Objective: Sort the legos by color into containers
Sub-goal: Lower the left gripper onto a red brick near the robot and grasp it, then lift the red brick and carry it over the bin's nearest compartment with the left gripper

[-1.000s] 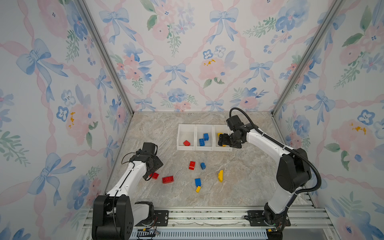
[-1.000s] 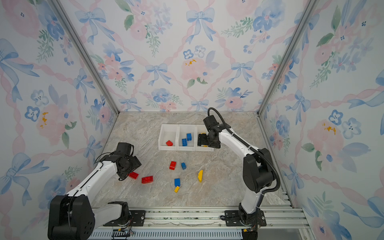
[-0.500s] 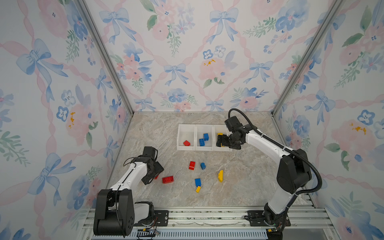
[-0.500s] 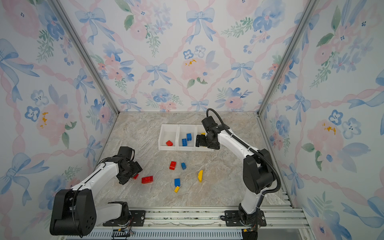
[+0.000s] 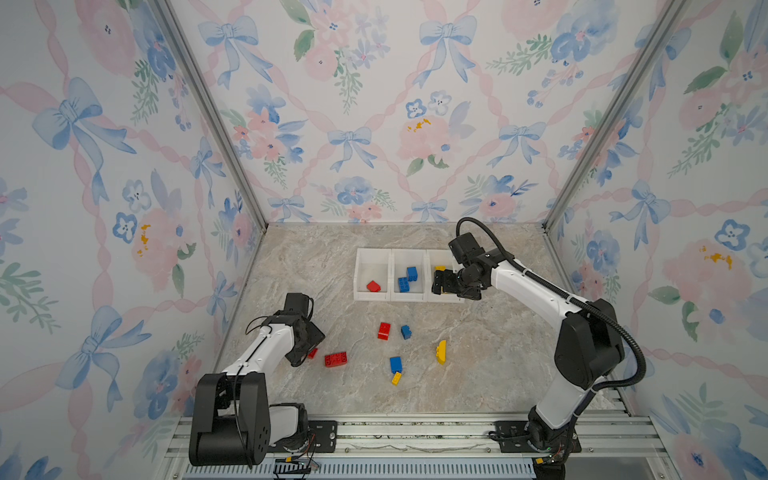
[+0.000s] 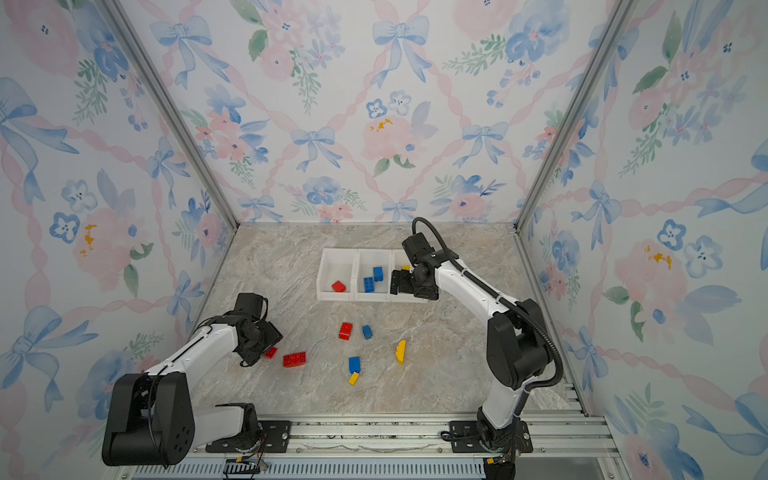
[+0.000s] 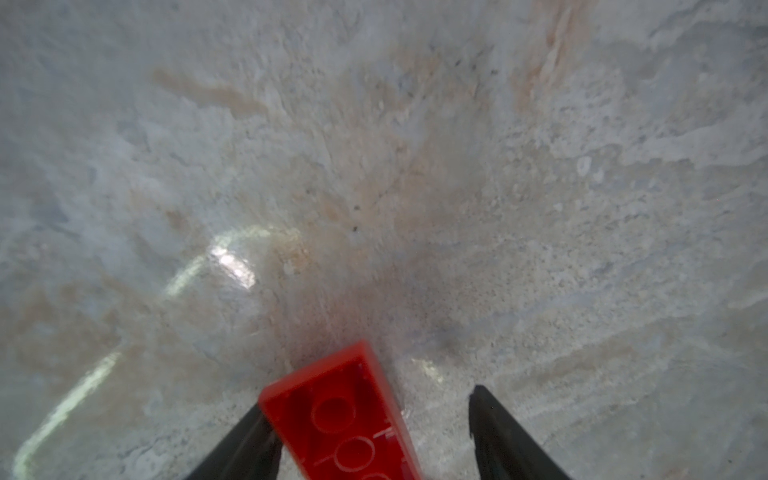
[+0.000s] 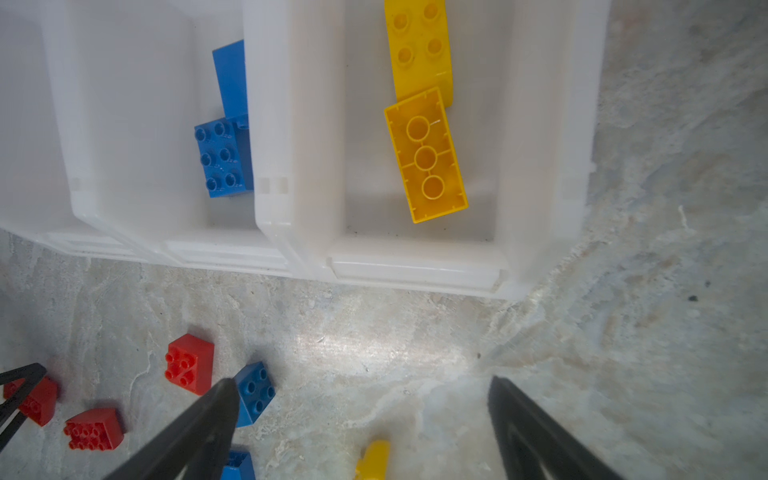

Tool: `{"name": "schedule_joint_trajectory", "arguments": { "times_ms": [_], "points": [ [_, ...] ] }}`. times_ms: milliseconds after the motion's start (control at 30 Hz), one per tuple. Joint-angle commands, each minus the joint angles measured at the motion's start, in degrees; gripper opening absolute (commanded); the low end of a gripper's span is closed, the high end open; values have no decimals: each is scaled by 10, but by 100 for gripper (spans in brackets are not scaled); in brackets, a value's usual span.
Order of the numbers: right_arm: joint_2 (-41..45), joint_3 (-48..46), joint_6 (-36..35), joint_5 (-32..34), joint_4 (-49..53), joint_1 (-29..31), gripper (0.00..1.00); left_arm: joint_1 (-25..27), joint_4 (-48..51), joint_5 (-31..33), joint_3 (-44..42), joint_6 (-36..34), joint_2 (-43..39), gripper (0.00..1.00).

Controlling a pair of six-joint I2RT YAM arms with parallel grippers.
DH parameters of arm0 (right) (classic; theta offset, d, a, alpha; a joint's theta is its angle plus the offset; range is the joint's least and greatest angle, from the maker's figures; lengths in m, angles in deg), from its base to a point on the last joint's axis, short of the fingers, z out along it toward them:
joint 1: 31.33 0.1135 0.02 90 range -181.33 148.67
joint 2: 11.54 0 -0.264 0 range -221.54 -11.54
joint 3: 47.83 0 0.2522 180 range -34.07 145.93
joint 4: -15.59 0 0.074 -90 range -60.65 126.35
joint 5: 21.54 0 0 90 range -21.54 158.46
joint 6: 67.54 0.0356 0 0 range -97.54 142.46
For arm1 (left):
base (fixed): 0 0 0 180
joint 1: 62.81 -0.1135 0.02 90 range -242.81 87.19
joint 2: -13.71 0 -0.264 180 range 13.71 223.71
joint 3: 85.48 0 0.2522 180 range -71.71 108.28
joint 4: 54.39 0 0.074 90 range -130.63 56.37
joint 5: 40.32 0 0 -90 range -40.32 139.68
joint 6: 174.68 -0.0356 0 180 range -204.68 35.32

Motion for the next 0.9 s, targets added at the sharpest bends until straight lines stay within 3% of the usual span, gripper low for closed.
{"name": "schedule_joint_trajectory", "arguments": {
  "times_ms": [0, 500, 867],
  "points": [
    [18, -6, 8, 9, 17, 9, 97, -5, -5, -4, -11, 10, 1, 66],
    [25, -12, 10, 13, 19, 9, 97, -6, -13, -9, -25, 16, -8, 47],
    [40, -20, 10, 15, 25, 9, 97, -5, -13, -15, -27, 15, -26, 39]
  ]
}}
